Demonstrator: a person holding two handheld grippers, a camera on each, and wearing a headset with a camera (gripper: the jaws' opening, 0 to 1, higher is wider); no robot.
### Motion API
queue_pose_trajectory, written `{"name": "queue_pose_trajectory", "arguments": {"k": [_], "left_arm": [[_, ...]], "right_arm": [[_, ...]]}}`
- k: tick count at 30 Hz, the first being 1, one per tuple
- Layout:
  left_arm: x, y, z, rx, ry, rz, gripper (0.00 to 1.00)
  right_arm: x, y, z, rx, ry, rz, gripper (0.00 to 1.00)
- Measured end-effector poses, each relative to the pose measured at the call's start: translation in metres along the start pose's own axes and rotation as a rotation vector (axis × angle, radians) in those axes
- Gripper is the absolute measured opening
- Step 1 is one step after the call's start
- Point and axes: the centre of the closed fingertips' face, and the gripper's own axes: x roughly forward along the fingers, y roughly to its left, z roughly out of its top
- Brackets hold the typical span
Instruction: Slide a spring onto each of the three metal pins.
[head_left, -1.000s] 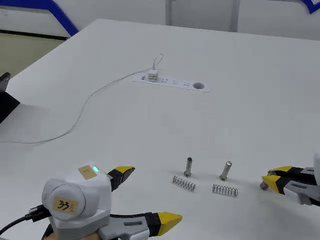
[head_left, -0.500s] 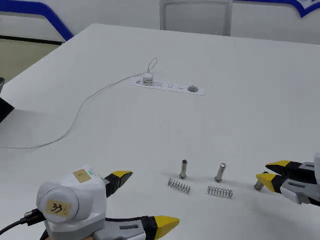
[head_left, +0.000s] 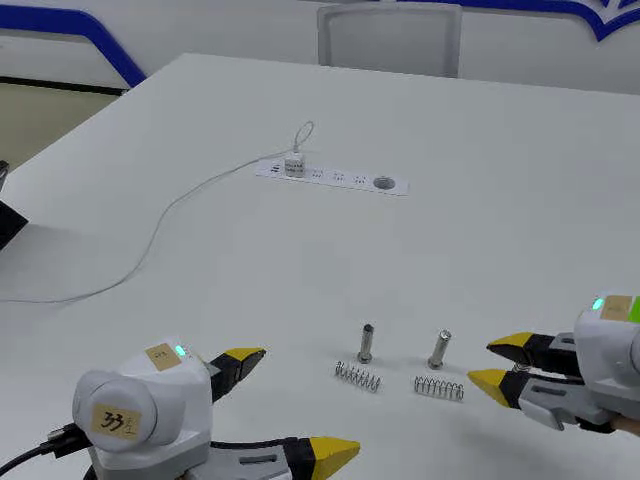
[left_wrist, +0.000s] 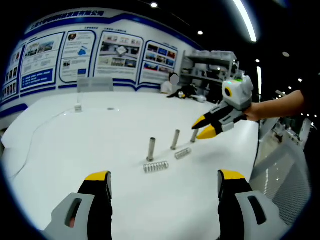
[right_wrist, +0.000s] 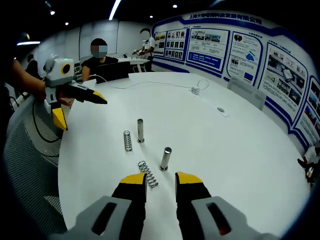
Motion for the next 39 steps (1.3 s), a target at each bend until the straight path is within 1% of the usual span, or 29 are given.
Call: {"name": "queue_pose_trajectory", "arguments": {"k": [2, 4, 6, 8, 10, 12, 13, 16, 19, 20, 21, 22, 24, 25, 27, 29, 31, 34, 35, 37, 39], "left_arm": [[0.000, 0.001, -0.001, 0.001, 0.003, 0.003, 0.89], [0.000, 0.001, -0.001, 0.001, 0.006, 0.002, 0.89], [0.000, 0.000, -0.001, -0.001, 0.004, -0.001, 0.89], [0.000, 0.000, -0.002, -0.003, 0.005, -0.002, 0.89], [0.000, 0.000, -0.002, 0.000, 0.007, 0.001, 0.89], [0.000, 0.001, -0.002, -0.002, 0.007, 0.002, 0.89], [0.000, 0.001, -0.002, -0.003, 0.006, 0.004, 0.89], [0.001, 0.000, -0.003, 0.007, 0.014, 0.003, 0.88], [0.002, -0.005, -0.004, 0.024, 0.021, -0.010, 0.89], [0.002, -0.006, -0.005, 0.032, 0.029, -0.015, 0.89], [0.003, -0.007, -0.006, 0.037, 0.033, -0.018, 0.89], [0.003, -0.007, -0.007, 0.039, 0.035, -0.020, 0.89], [0.003, -0.008, -0.007, 0.040, 0.039, -0.025, 0.88], [0.003, -0.009, -0.007, 0.038, 0.039, -0.028, 0.88], [0.003, -0.009, -0.007, 0.038, 0.039, -0.029, 0.88], [0.002, -0.009, -0.007, 0.038, 0.039, -0.030, 0.87], [0.001, -0.007, -0.005, 0.043, 0.035, -0.024, 0.87], [-0.001, -0.003, -0.001, 0.026, 0.015, -0.020, 0.85], [-0.002, -0.003, -0.001, 0.022, 0.016, -0.021, 0.85], [-0.001, -0.002, -0.002, 0.022, 0.019, -0.022, 0.85], [-0.002, -0.004, -0.002, 0.023, 0.030, -0.036, 0.84]], "right_arm": [[0.007, 0.006, -0.004, -0.001, 0.012, 0.025, 0.23], [0.015, 0.011, -0.007, 0.019, 0.018, 0.048, 0.23], [0.025, 0.013, -0.012, 0.017, 0.046, 0.067, 0.23], [0.033, 0.015, -0.018, -0.008, 0.079, 0.074, 0.23], [0.038, 0.015, -0.021, -0.022, 0.096, 0.077, 0.22], [0.040, 0.012, -0.025, -0.026, 0.122, 0.066, 0.22], [0.042, 0.012, -0.025, -0.024, 0.121, 0.070, 0.22], [0.042, 0.010, -0.026, -0.011, 0.122, 0.076, 0.22], [0.042, 0.014, -0.026, 0.020, 0.112, 0.107, 0.22], [0.042, 0.014, -0.028, 0.015, 0.122, 0.109, 0.22], [0.042, 0.014, -0.026, 0.018, 0.109, 0.109, 0.22], [0.042, 0.014, -0.026, 0.015, 0.114, 0.111, 0.22], [0.042, 0.016, -0.026, 0.019, 0.112, 0.121, 0.20], [0.041, 0.019, -0.027, 0.032, 0.111, 0.136, 0.18], [0.041, 0.020, -0.027, 0.043, 0.108, 0.137, 0.13], [0.041, 0.021, -0.027, 0.048, 0.109, 0.135, 0.12], [0.040, 0.022, -0.028, 0.045, 0.111, 0.136, 0.11], [0.038, 0.026, -0.029, 0.050, 0.115, 0.153, 0.11], [0.037, 0.027, -0.029, 0.050, 0.117, 0.163, 0.11], [0.037, 0.027, -0.030, 0.037, 0.124, 0.164, 0.11], [0.036, 0.028, -0.032, 0.044, 0.133, 0.168, 0.10]]}}
